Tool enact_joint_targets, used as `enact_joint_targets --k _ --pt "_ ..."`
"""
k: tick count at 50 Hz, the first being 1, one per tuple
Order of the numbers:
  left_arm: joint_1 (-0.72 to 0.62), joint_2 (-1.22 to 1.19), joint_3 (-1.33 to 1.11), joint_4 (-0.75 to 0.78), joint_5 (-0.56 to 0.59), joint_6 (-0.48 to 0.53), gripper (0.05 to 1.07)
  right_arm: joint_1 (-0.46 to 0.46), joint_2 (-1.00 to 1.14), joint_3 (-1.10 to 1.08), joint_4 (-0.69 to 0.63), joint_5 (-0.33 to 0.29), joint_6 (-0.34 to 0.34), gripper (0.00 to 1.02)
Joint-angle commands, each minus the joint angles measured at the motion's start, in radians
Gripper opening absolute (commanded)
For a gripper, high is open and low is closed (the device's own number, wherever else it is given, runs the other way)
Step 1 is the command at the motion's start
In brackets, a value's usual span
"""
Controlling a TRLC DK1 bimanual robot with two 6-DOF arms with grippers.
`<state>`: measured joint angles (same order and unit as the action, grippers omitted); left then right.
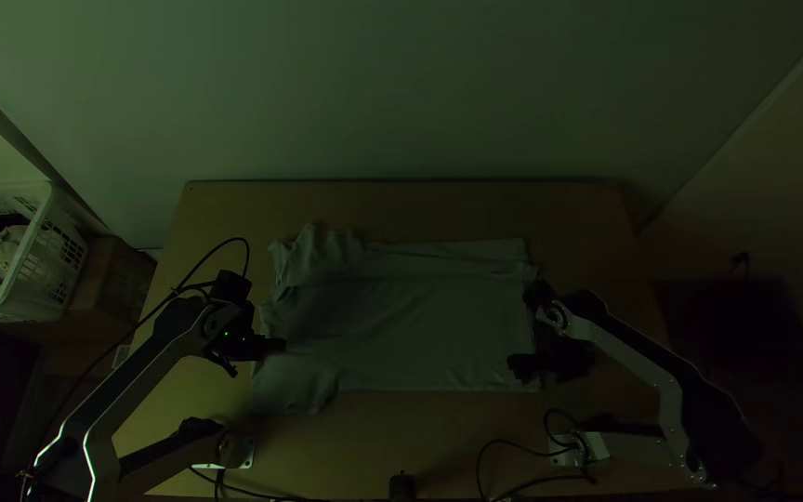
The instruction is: Fold the t-shirt
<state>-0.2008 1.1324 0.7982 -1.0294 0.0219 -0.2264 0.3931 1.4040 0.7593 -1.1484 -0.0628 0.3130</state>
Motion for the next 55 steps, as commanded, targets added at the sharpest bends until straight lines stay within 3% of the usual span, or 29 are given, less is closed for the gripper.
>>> enact_joint_targets --k 1,7,12,14,17,37,55 --pt "0.006 -0.002 0.013 -0.015 0.001 0.015 0.08 0.012 0.041 -0.038 0.013 -0.006 -0.002 0.82" --pt "0.008 0.0 0.012 -0.014 0.001 0.015 0.08 0.032 0.05 -0.06 0.059 -0.005 0.0 0.55" --pt "0.008 0.004 0.012 -0.009 0.001 0.015 0.08 0.044 0.072 -0.061 0.062 -0.006 0.0 0.44" --pt "0.008 0.006 0.012 -0.008 0.001 0.015 0.08 0.053 0.072 -0.061 0.062 -0.005 0.0 0.32" --pt "0.008 0.007 0.015 -0.004 0.001 0.013 0.08 0.061 0.053 -0.054 0.073 0.0 0.0 0.02" --pt "0.043 0.018 0.09 0.002 0.003 0.013 0.08 0.016 -0.077 0.034 -0.007 0.004 -0.008 0.02" --pt "0.11 0.07 0.202 0.008 0.016 0.042 0.08 -0.051 -0.048 0.17 0.01 0.032 -0.018 0.02"
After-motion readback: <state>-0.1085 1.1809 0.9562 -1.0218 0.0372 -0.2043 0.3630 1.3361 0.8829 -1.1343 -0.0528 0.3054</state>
